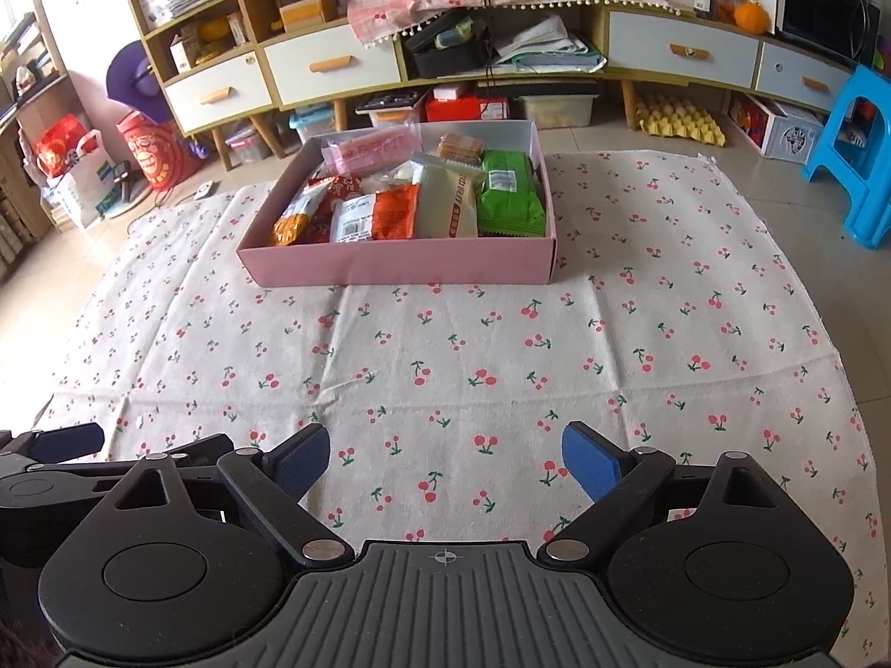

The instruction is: Organize snacks

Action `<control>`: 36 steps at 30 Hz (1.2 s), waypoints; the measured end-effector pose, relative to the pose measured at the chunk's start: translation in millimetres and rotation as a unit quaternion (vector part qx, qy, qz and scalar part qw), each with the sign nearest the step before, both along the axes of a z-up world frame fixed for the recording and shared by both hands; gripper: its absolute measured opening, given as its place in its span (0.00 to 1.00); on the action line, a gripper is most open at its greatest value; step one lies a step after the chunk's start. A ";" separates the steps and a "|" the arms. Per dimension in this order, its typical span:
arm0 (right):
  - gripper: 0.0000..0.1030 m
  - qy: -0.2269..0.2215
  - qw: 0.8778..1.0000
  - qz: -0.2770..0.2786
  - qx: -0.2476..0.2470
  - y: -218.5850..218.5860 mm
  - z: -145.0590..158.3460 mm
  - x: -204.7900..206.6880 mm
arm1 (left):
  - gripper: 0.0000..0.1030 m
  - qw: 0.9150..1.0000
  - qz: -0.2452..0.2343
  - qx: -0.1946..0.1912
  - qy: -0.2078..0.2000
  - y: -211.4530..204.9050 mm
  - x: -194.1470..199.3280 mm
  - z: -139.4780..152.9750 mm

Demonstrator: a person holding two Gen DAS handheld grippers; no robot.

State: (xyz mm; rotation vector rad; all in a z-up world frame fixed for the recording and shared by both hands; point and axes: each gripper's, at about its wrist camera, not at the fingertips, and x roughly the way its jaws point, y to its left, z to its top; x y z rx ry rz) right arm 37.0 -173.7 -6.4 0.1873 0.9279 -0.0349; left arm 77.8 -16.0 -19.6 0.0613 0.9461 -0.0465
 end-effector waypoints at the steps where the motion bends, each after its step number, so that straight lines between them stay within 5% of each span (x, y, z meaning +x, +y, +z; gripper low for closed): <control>1: 0.90 0.001 1.000 -0.001 -0.001 -0.2 -0.6 0.0 | 1.00 1.000 -0.001 -0.002 0.001 -0.4 0.4 -0.1; 36: 0.90 0.007 1.000 -0.008 0.009 -2.0 -0.9 -0.6 | 1.00 1.000 0.002 -0.013 0.010 -0.6 0.4 -1.4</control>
